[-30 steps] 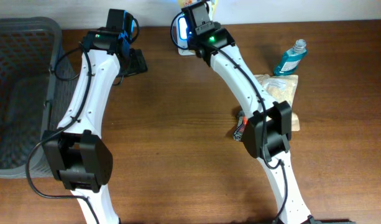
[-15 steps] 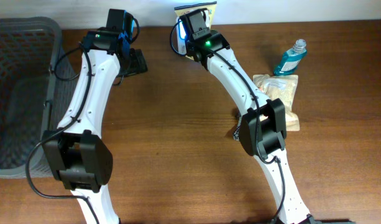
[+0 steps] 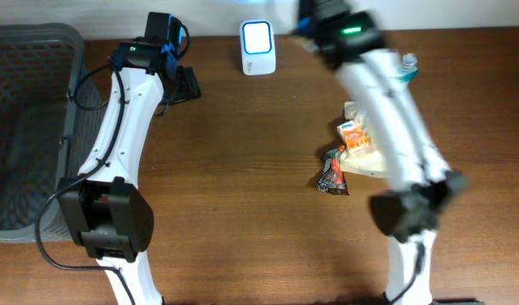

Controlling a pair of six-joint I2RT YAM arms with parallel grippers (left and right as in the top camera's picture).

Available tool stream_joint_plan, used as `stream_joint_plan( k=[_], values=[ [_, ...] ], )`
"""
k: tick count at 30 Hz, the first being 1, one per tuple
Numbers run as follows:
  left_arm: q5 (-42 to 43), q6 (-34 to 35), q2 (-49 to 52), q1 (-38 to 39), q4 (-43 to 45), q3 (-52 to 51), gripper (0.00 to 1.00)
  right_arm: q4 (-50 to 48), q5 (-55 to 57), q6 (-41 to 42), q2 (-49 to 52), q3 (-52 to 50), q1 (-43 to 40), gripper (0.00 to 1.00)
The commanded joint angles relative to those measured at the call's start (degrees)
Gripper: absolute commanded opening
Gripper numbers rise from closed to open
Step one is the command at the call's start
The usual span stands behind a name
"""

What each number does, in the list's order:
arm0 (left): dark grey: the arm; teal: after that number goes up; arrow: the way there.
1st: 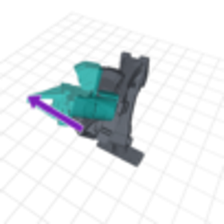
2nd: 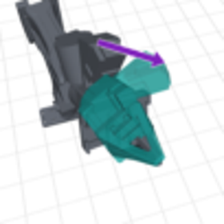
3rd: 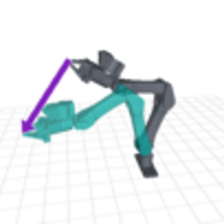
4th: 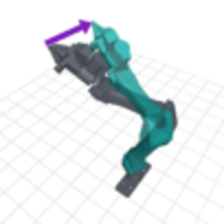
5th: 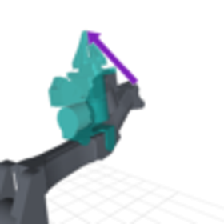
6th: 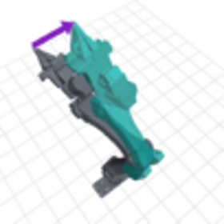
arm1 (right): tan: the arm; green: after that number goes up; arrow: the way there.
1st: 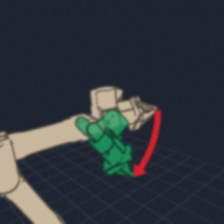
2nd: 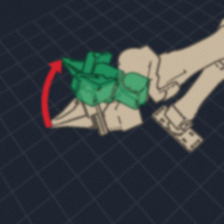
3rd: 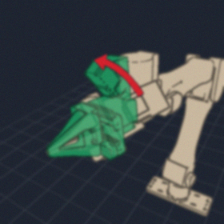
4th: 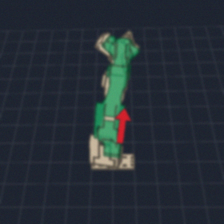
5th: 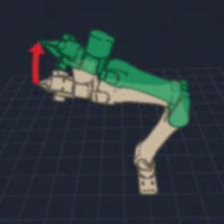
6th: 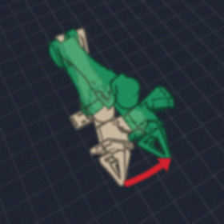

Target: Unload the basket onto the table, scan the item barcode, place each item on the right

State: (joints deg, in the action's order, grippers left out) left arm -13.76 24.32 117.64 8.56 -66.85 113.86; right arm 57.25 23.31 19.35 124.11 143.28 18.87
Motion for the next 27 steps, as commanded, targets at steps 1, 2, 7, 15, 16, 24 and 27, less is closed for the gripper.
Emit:
stream_joint_plan(
  k=[1, 2, 7, 15, 16, 24, 27],
  values=[
    [-0.2, 0.7, 0.9, 0.3, -0.1, -0.4, 0.99, 5.9, 2.8, 8.1, -6.4, 1.5, -10.8, 0.04],
    [-0.2, 0.7, 0.9, 0.3, -0.1, -0.4, 0.99, 7.6, 2.8, 9.3, -6.8, 1.5, -13.4, 0.04],
    [-0.2, 0.7, 0.9, 0.3, -0.1, -0.4, 0.99, 17.3, 2.6, 14.1, -5.4, 1.4, -28.8, 0.04],
    [-0.2, 0.7, 0.9, 0.3, -0.1, -0.4, 0.99, 22.4, -1.3, 17.6, 2.8, 1.3, -47.1, 0.04],
    [-0.2, 0.7, 0.9, 0.3, -0.1, -0.4, 0.99, 22.2, -1.2, 17.6, 4.2, 1.3, -48.5, 0.04],
    [-0.2, 0.7, 0.9, 0.3, -0.1, -0.4, 0.99, 19.1, -1.3, 17.6, 15.1, 1.3, -56.3, 0.06],
    [-0.2, 0.7, 0.9, 0.3, -0.1, -0.4, 0.99, 17.7, -1.3, 17.6, 18.2, 1.3, -58.1, 0.09]
  ],
)
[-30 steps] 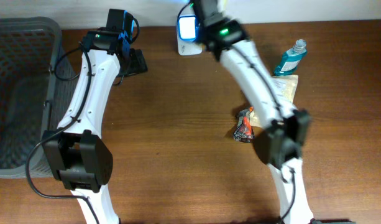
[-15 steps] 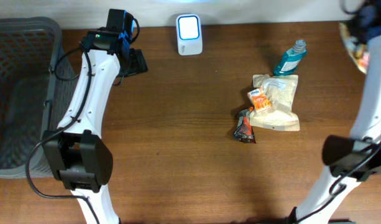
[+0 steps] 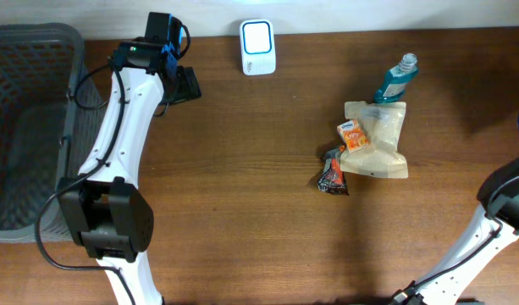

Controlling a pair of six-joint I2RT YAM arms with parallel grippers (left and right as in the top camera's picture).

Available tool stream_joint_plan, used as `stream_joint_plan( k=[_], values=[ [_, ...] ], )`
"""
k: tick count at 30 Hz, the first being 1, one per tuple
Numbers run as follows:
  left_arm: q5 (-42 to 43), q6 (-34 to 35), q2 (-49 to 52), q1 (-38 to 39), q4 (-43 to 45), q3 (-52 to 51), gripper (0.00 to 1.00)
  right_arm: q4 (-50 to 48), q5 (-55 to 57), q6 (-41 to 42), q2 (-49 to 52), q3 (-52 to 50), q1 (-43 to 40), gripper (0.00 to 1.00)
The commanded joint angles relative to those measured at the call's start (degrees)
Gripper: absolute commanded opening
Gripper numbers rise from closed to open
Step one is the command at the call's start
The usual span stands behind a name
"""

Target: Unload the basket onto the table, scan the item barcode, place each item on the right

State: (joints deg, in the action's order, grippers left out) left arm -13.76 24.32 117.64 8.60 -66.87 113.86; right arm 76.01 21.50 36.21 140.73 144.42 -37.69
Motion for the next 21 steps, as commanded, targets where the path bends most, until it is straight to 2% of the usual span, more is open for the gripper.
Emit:
stream_joint_plan(
  k=[1, 3, 6, 7, 8, 9, 11, 13, 15, 21],
  values=[
    [-0.2, 0.7, 0.9, 0.2, -0.1, -0.4, 0.99, -1.4, 0.6, 0.7, 2.2, 0.1, -1.8, 0.11],
    [-0.2, 0.7, 0.9, 0.2, -0.1, -0.4, 0.99, -2.1, 0.2, 0.7, 3.1, 0.1, -2.1, 0.18],
    [-0.2, 0.7, 0.9, 0.2, -0.1, -0.4, 0.99, -3.2, -0.2, 0.7, 3.4, 0.1, -2.2, 0.18],
    [-0.2, 0.7, 0.9, 0.2, -0.1, -0.4, 0.99, -3.6, 0.1, 0.7, 3.5, 0.1, -2.2, 0.22],
    [-0.2, 0.7, 0.9, 0.2, -0.1, -0.4, 0.99, -4.0, 0.1, 0.7, 3.5, 0.1, -2.2, 0.33],
    [-0.2, 0.7, 0.9, 0.2, -0.1, -0.4, 0.99, -4.3, -0.1, 0.7, 3.5, 0.1, -2.3, 0.61],
    [-0.2, 0.7, 0.9, 0.2, -0.1, -0.4, 0.99, -4.3, -0.5, 0.7, 3.5, 0.1, -2.2, 0.82],
    [-0.2, 0.7, 0.9, 0.2, -0.1, -0.4, 0.99, -3.7, -0.5, 0.4, 3.5, 0.1, -2.1, 0.93],
    [-0.2, 0.7, 0.9, 0.2, -0.1, -0.4, 0.99, -2.3, -0.5, -0.2, 3.2, 0.3, -2.1, 0.98],
    [-0.2, 0.7, 0.9, 0.2, -0.1, -0.4, 0.99, 1.7, -1.4, -0.4, 1.2, 2.8, -2.1, 1.0]
  ],
)
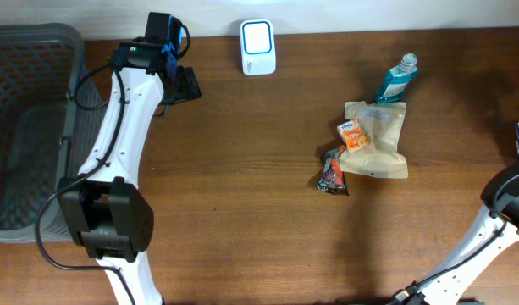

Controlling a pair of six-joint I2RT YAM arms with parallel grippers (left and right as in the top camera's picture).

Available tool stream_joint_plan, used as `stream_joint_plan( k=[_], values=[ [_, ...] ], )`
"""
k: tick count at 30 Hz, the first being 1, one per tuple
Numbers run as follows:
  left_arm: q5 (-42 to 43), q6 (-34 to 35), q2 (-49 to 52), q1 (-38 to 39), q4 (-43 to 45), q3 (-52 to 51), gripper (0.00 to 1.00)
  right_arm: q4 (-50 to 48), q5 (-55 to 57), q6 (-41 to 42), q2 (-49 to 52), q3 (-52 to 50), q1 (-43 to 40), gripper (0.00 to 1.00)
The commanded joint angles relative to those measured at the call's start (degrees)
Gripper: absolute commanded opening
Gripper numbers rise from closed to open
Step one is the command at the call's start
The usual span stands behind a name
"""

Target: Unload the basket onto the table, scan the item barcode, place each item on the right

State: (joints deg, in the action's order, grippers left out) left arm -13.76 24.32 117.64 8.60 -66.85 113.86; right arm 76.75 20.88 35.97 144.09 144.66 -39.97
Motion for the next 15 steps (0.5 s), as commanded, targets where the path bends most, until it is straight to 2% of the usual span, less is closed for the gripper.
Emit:
stream_joint_plan(
  k=[1, 4, 5, 7, 11, 12, 15],
  values=[
    [-0.2, 0.7, 0.9, 0.2, -0.1, -0.4, 0.99, 1.1, -1.7, -0.1, -3.1, 2.9, 0.1, 1.0],
    [-0.2, 0.7, 0.9, 0.2, -0.1, -0.4, 0.99, 1.0, -5.5, -0.1, -6.2, 3.1, -0.3, 0.98],
    [-0.2, 0.7, 0.9, 0.2, -0.1, -0.4, 0.99, 0.9, -6.4, -0.1, -7.2, 3.1, -0.5, 0.88],
    [-0.2, 0.7, 0.9, 0.2, -0.1, -0.4, 0.99, 0.9, -7.8, -0.1, -9.1, 3.2, -1.1, 0.52],
    [-0.2, 0.7, 0.9, 0.2, -0.1, -0.4, 0.99, 2.2, -7.8, -0.4, -9.0, 2.6, -3.0, 0.06],
    [-0.2, 0.7, 0.9, 0.2, -0.1, -0.4, 0.99, 2.2, -7.8, -0.4, -8.8, 2.2, -3.6, 0.04],
    [-0.2, 0.7, 0.9, 0.2, -0.1, -0.4, 0.99, 0.9, -7.8, -0.3, -8.3, -0.5, -5.9, 0.04]
  ],
)
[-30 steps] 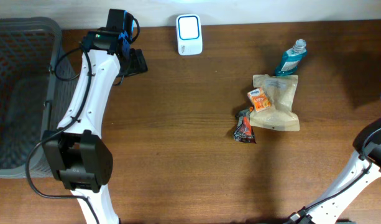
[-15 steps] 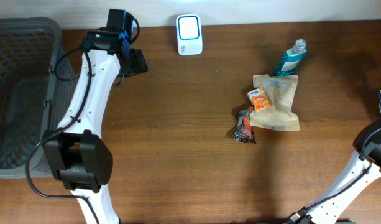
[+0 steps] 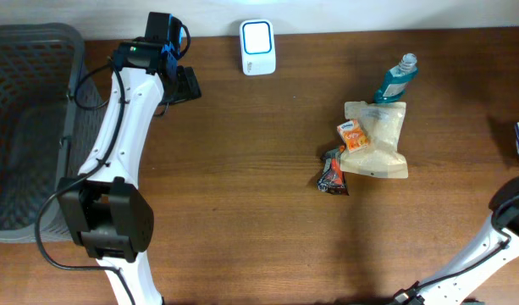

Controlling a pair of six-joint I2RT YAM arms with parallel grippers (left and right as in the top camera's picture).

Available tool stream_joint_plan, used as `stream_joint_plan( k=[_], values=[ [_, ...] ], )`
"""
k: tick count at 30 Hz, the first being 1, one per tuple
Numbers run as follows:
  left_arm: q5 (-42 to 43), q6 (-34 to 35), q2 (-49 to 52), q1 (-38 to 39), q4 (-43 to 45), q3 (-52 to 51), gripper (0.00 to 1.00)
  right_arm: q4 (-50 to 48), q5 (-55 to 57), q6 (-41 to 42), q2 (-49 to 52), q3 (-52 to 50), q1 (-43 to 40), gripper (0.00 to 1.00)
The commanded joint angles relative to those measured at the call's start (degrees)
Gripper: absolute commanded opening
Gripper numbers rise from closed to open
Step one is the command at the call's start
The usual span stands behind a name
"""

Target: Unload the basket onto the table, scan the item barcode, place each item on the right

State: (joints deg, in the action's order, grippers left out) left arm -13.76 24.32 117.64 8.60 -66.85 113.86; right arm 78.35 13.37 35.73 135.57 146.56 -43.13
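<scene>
The white barcode scanner [image 3: 257, 36] stands at the table's far edge, centre. Right of the middle lie a teal bottle [image 3: 396, 77], a beige pouch [image 3: 379, 142], a small orange packet [image 3: 352, 134] on the pouch, and a dark red wrapper [image 3: 332, 172]. A blue and yellow item pokes in at the right edge. Whatever holds it is cut off. Only the lower links of my right arm [image 3: 499, 237] show; its gripper is out of view. My left gripper [image 3: 189, 85] hovers at the far left, left of the scanner, and its jaw gap is not readable.
A dark mesh basket [image 3: 22, 127] fills the left edge of the table. My left arm [image 3: 115, 144] runs from the front left up towards the back. Bare wood lies between the scanner and the pile of items.
The right arm's visible elbow has shifted a little further right and down. The blue and yellow item at the right edge sits slightly lower. The left arm and the table items have not moved.
At first the right arm reached, blurred, across the item pile towards the scanner at the back. By 1.2 s ago it was off at the right edge with a yellowish item showing there. That item then sat lower, and it stays at the edge now.
</scene>
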Motion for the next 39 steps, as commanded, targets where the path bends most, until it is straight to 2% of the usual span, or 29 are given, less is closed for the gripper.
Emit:
stream_joint_plan(
  k=[1, 9, 11, 12, 14, 21, 24, 30, 39],
  values=[
    [-0.2, 0.7, 0.9, 0.2, -0.1, -0.4, 0.99, -1.6, -0.3, -0.1, 0.6, -3.5, -3.3, 0.04],
    [-0.2, 0.7, 0.9, 0.2, -0.1, -0.4, 0.99, -17.4, -3.0, -3.5, 0.9, -19.7, -4.0, 0.04],
    [-0.2, 0.7, 0.9, 0.2, -0.1, -0.4, 0.99, -22.8, -7.5, -7.2, 0.9, -24.2, -3.4, 0.04],
    [-0.2, 0.7, 0.9, 0.2, -0.1, -0.4, 0.99, -27.7, -12.0, -12.3, 0.9, -27.9, -2.6, 0.05],
    [-0.2, 0.7, 0.9, 0.2, -0.1, -0.4, 0.99, -30.9, -13.2, -14.8, 0.9, -31.3, -1.6, 0.07],
    [-0.2, 0.7, 0.9, 0.2, -0.1, -0.4, 0.99, -26.5, -12.3, -13.8, -1.4, -30.0, -1.7, 0.04],
    [-0.2, 0.7, 0.9, 0.2, -0.1, -0.4, 0.99, -24.3, -12.2, -13.9, -5.8, -26.3, -2.0, 0.04],
    [-0.2, 0.7, 0.9, 0.2, -0.1, -0.4, 0.99, -25.9, -12.3, -13.9, -12.7, -24.1, -1.8, 0.04],
    [-0.2, 0.7, 0.9, 0.2, -0.1, -0.4, 0.99, -28.0, -12.3, -13.9, -6.5, -24.4, -1.8, 0.08]
  ],
)
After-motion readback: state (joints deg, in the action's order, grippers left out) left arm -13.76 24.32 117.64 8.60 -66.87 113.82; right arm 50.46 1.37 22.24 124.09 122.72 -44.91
